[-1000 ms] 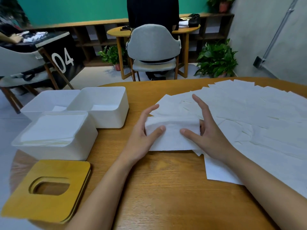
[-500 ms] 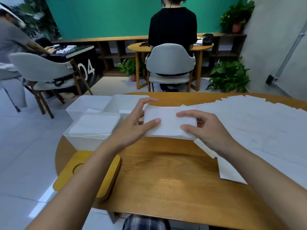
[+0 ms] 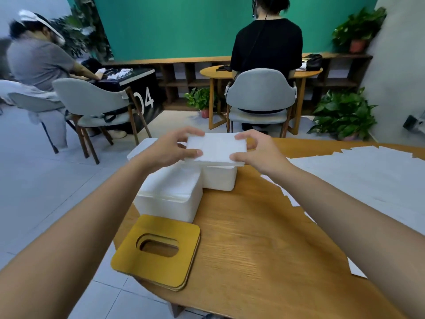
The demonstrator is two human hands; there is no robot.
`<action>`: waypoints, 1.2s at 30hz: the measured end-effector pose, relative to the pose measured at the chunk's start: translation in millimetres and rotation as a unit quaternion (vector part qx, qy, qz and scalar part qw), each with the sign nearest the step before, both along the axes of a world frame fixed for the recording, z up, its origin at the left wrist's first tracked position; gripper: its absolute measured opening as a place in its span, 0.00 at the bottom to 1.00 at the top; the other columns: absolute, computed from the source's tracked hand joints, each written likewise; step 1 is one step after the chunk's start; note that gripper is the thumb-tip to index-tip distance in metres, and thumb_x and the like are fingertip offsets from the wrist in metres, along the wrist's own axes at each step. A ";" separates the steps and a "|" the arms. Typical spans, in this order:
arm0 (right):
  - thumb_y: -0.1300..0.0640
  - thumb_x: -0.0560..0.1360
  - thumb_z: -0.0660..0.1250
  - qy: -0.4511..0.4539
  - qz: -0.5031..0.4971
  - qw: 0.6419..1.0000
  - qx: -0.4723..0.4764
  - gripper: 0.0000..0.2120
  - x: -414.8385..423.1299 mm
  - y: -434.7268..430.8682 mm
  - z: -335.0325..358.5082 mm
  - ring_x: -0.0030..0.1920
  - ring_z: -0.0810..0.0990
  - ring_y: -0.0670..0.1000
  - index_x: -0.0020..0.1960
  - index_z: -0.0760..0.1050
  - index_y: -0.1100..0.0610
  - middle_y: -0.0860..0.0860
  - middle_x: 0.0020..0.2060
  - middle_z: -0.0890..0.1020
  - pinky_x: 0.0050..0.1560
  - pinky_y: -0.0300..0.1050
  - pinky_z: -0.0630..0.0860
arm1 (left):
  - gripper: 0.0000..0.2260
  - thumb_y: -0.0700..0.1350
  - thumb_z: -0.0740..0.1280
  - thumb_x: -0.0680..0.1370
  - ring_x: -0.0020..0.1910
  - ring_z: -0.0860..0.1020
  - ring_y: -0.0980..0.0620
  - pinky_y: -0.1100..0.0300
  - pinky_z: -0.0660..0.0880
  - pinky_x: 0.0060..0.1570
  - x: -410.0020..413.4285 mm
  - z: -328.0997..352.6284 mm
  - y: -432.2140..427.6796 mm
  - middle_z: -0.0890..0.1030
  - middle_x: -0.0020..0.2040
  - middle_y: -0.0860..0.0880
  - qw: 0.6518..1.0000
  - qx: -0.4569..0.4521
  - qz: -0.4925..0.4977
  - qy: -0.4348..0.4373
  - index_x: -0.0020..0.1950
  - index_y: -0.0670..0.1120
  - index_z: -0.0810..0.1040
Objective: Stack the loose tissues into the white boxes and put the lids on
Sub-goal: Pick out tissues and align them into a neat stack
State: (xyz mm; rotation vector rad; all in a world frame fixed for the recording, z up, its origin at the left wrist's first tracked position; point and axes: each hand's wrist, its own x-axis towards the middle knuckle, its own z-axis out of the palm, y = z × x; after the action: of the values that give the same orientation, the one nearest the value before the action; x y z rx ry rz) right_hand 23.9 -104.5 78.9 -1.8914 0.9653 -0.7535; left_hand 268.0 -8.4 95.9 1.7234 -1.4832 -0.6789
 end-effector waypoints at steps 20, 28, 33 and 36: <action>0.38 0.74 0.74 0.367 0.027 0.909 -0.195 0.27 59.6 -43.1 -16.7 0.68 0.73 0.56 0.69 0.78 0.49 0.52 0.69 0.75 0.57 0.52 0.77 | 0.21 0.54 0.79 0.74 0.53 0.75 0.49 0.55 0.75 0.53 32.1 -22.0 -66.3 0.76 0.54 0.50 0.919 0.095 -0.018 -0.383 0.66 0.56 0.83; 0.38 0.78 0.69 0.298 0.028 0.925 -0.234 0.30 52.0 -34.8 -13.5 0.74 0.68 0.54 0.76 0.72 0.49 0.50 0.72 0.71 0.63 0.53 0.74 | 0.23 0.57 0.75 0.78 0.70 0.72 0.46 0.49 0.72 0.69 18.7 -18.0 -63.2 0.73 0.70 0.47 0.934 0.018 -0.013 -0.358 0.72 0.53 0.79; 0.40 0.77 0.72 0.214 0.058 0.953 -0.204 0.37 3.1 -22.5 -10.4 0.80 0.61 0.52 0.81 0.64 0.47 0.47 0.80 0.65 0.75 0.53 0.64 | 0.35 0.66 0.70 0.77 0.80 0.63 0.48 0.45 0.66 0.77 -19.2 -5.0 -55.8 0.64 0.82 0.50 0.941 -0.018 -0.043 -0.336 0.82 0.56 0.67; 0.39 0.77 0.72 0.205 0.057 0.958 -0.192 0.38 -43.3 -16.3 -11.1 0.80 0.62 0.50 0.82 0.62 0.45 0.45 0.81 0.64 0.77 0.52 0.63 | 0.37 0.68 0.69 0.77 0.81 0.62 0.51 0.49 0.65 0.78 -48.6 -3.3 -52.2 0.62 0.83 0.52 0.948 -0.030 -0.078 -0.306 0.83 0.57 0.62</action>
State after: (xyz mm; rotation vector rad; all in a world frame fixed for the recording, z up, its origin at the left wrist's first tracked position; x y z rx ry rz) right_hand -19.4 -120.8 67.8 -2.4892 0.9977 -0.5137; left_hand 219.4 -60.6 92.6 1.8766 -2.0506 -0.1640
